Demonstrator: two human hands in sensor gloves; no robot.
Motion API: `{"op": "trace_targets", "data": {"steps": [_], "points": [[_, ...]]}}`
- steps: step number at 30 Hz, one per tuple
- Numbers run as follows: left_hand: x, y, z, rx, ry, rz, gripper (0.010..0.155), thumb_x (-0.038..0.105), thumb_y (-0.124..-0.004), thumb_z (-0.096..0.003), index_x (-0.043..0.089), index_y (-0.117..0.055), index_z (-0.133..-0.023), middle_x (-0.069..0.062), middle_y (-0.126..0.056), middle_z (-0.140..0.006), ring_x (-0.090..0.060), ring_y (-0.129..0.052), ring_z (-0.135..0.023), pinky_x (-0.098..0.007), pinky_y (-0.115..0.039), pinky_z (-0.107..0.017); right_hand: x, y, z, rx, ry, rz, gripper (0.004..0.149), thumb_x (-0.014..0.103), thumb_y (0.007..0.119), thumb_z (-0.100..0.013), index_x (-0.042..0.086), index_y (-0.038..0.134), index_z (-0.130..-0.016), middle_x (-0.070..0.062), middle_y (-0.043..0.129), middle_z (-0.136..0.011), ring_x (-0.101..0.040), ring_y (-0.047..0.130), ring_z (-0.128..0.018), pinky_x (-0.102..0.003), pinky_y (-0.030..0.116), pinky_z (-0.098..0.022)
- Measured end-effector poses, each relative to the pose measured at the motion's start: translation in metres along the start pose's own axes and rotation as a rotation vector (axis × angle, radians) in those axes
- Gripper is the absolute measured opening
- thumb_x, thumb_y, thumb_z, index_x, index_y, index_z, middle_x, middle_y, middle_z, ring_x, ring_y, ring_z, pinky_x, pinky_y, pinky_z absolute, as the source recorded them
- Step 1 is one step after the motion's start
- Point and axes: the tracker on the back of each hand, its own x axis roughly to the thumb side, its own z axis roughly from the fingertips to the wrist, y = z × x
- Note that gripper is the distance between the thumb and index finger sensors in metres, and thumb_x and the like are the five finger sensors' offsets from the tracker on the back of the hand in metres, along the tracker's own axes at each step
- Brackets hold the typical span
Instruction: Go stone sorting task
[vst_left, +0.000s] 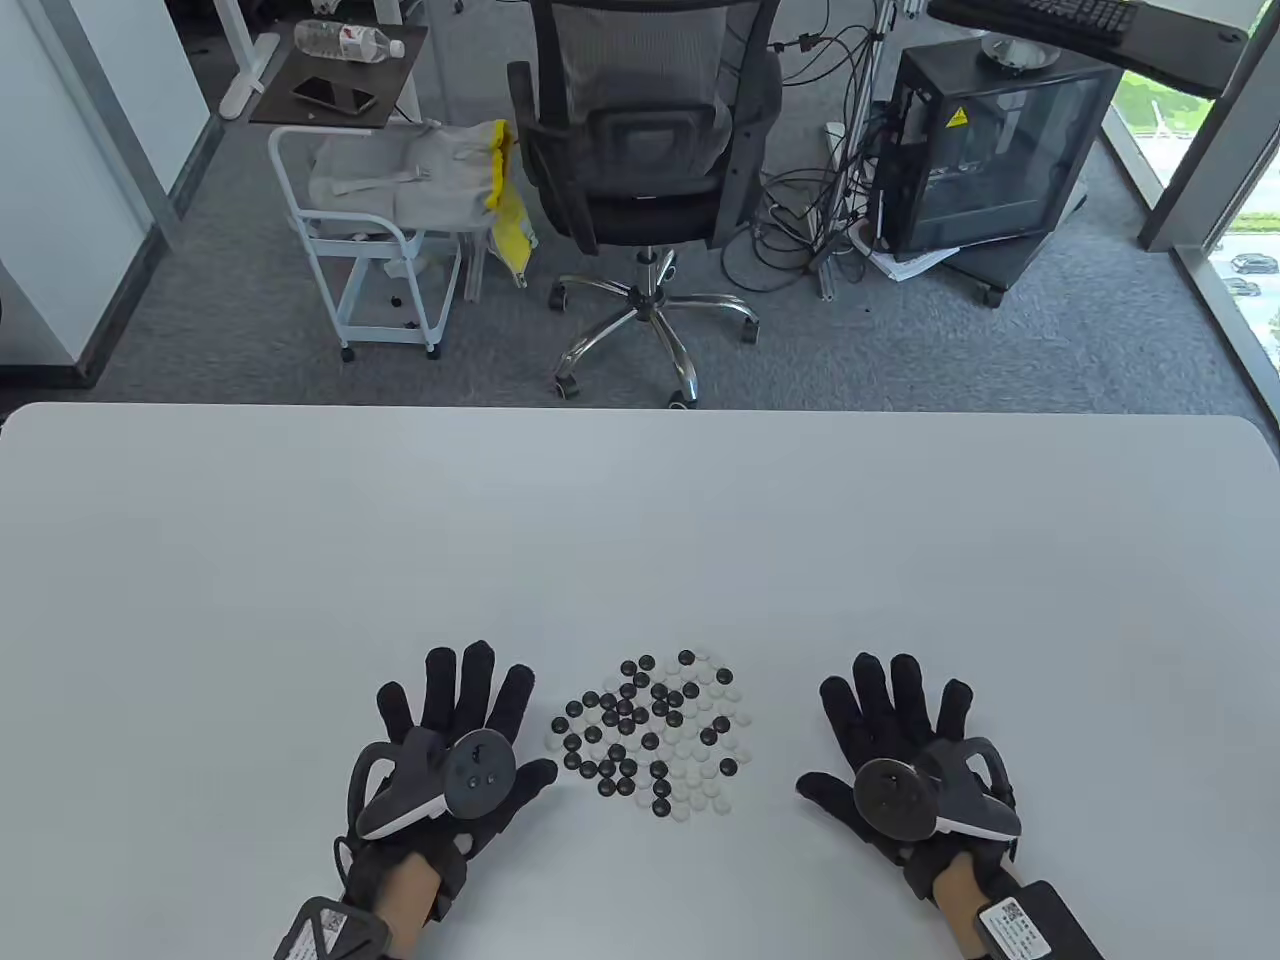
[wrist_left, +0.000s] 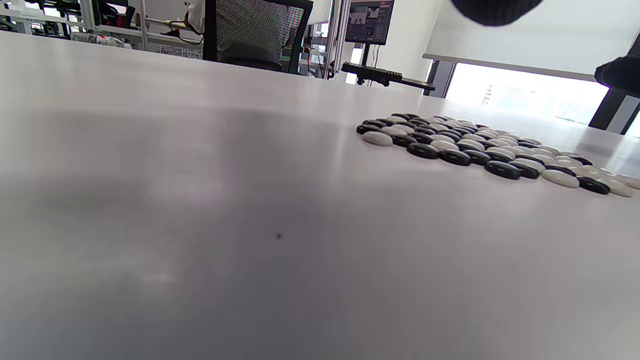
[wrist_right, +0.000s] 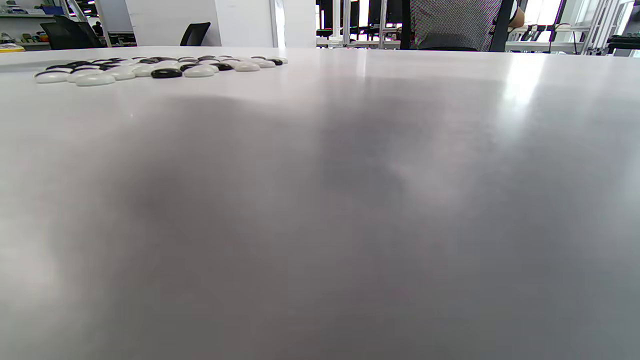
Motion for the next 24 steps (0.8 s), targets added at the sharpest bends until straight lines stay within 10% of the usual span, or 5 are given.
{"op": "trace_targets", "data": {"steps": [24], "points": [[-0.0026, -0.0001, 0.0012, 0.006, 0.017, 0.009, 0.087, 0.065, -0.048, -0.0574, 0.02, -0.004, -0.118, -0.025, 0.016, -0.115, -0.054, 0.018, -0.097, -0.084, 0.002, -0.05, -0.001, 0.0008, -0.0038, -0.013, -0.018, -0.066, 0.089, 0.058, 0.047, -0.063, -0.005, 0.014, -0.116, -0.048, 0.003, -0.11, -0.071, -0.004, -0.091, -0.092, 0.002, -0.045]]}}
